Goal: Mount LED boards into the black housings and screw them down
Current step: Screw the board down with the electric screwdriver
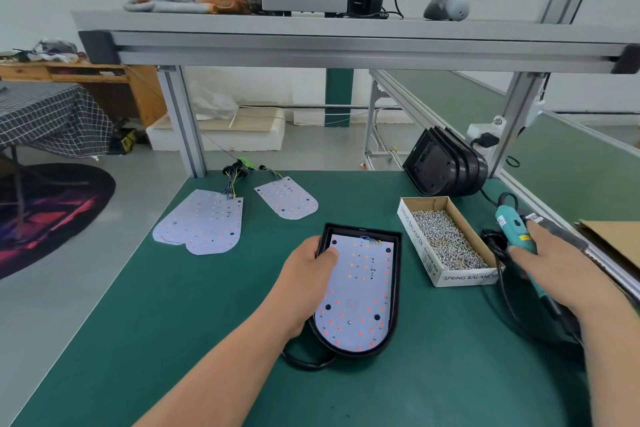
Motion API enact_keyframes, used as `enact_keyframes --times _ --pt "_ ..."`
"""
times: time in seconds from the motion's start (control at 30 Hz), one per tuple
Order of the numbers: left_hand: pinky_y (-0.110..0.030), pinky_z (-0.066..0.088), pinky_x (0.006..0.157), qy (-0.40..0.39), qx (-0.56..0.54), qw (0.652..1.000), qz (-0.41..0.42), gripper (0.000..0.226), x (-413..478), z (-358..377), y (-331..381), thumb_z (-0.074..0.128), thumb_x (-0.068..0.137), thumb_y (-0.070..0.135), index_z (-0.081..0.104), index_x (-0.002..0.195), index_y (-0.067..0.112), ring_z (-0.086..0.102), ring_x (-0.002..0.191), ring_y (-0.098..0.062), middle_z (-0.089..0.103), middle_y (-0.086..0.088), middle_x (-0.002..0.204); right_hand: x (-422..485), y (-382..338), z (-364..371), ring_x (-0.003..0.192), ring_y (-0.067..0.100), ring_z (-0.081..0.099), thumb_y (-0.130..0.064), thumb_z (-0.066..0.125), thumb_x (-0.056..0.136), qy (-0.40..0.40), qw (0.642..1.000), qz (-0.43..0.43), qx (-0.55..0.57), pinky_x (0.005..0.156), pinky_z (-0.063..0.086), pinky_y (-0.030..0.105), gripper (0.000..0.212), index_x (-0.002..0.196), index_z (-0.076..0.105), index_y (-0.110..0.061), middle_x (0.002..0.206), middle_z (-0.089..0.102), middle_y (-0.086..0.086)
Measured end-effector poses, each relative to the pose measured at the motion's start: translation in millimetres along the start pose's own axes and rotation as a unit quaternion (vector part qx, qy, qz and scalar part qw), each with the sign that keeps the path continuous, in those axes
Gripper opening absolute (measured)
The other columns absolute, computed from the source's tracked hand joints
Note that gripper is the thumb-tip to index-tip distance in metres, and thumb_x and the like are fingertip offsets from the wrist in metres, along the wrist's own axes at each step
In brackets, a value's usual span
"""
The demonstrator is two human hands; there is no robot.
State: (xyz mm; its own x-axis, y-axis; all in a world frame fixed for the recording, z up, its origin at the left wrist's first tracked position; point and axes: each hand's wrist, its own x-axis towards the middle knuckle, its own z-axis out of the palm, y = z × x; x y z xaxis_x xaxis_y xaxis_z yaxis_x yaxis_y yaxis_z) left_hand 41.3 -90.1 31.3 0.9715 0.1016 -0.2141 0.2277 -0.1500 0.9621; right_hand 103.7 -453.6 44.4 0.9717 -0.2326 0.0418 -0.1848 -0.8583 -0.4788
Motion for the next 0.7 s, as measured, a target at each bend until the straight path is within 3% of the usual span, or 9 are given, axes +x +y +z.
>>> enact_keyframes --times 0.1,0.17,0.3,0.4,0.47,0.53,0.63,0.7 --pt "-0.057 0.056 0.103 0.008 -0.014 1.0 0.0 0.021 -1.0 1.0 1.4 0.05 0.101 0.033 0.071 0.104 0.03 0.071 0.099 -0.032 0.075 -0.01 0.116 -2.5 -2.4 -1.4 0.076 0.03 0.062 -0.027 0.057 0.102 -0.005 0.999 -0.009 -0.034 0.072 0.048 0.043 0.015 0.1 0.047 -0.015 0.087 0.064 0.009" --pt "-0.053 0.057 0.102 0.009 -0.023 1.0 0.003 0.02 -1.1 1.6 1.8 0.052 0.101 0.033 0.071 0.104 0.028 0.071 0.097 -0.035 0.076 -0.01 0.111 -4.3 -4.4 -3.6 0.083 0.037 0.061 -0.027 0.055 0.102 -0.001 0.999 -0.003 -0.051 0.073 0.047 0.044 0.015 0.107 0.051 -0.013 0.092 0.064 0.013" --pt "-0.038 0.046 0.077 0.032 -0.056 0.998 0.016 0.018 0.0 -0.6 1.6 0.058 0.095 0.036 0.061 0.091 0.019 0.052 0.077 -0.021 0.058 -0.001 0.085 -6.8 -15.9 -2.6 0.107 0.044 0.05 -0.019 0.058 0.098 0.111 0.989 -0.055 -0.085 0.096 0.041 0.051 0.029 0.121 0.061 -0.002 0.117 0.064 0.029" --pt "-0.037 0.044 0.075 0.028 -0.112 0.993 -0.001 0.016 0.0 0.3 -0.5 0.06 0.1 0.027 0.06 0.089 0.016 0.054 0.073 -0.02 0.06 -0.003 0.083 -23.1 -47.8 6.9 0.129 0.036 0.047 -0.009 0.062 0.098 0.176 0.973 -0.149 0.032 0.111 0.037 0.045 0.04 0.138 0.063 -0.006 0.139 0.062 0.016" --pt "-0.037 0.043 0.072 0.012 -0.159 0.987 -0.018 0.017 -3.0 3.7 -0.9 0.062 0.1 0.026 0.058 0.087 0.015 0.053 0.072 -0.022 0.058 -0.008 0.083 -39.9 -75.3 19.3 0.124 0.02 0.056 -0.011 0.062 0.099 0.147 0.956 -0.211 0.14 0.105 0.041 0.034 0.042 0.138 0.064 -0.024 0.135 0.063 -0.007" --pt "-0.032 0.041 0.064 -0.003 -0.197 0.98 -0.036 0.024 -4.9 7.0 -1.8 0.061 0.099 0.026 0.055 0.091 0.005 0.05 0.072 -0.024 0.056 -0.011 0.087 -56.9 -99.3 38.4 0.117 0.005 0.06 -0.01 0.064 0.099 0.047 0.943 -0.246 0.221 0.1 0.043 0.019 0.047 0.138 0.062 -0.035 0.133 0.062 -0.024" --pt "-0.025 0.05 0.051 -0.053 -0.254 0.963 -0.077 0.031 -8.5 10.1 1.6 0.055 0.101 0.025 0.071 0.105 -0.001 0.065 0.064 -0.024 0.078 -0.014 0.102 -67.7 -118.3 71.3 0.13 -0.005 0.051 -0.009 0.068 0.099 -0.055 0.936 -0.274 0.215 0.11 0.034 0.012 0.062 0.154 0.048 -0.029 0.146 0.055 -0.023" --pt "-0.025 0.052 0.048 -0.095 -0.305 0.942 -0.104 0.035 -9.8 11.9 3.8 0.053 0.103 0.025 0.08 0.091 0.005 0.068 0.058 -0.024 0.079 -0.015 0.093 -63.8 -123.5 84.7 0.128 0.001 0.053 -0.013 0.07 0.1 -0.067 0.944 -0.264 0.186 0.112 0.036 0.018 0.063 0.156 0.044 -0.023 0.141 0.058 -0.013"
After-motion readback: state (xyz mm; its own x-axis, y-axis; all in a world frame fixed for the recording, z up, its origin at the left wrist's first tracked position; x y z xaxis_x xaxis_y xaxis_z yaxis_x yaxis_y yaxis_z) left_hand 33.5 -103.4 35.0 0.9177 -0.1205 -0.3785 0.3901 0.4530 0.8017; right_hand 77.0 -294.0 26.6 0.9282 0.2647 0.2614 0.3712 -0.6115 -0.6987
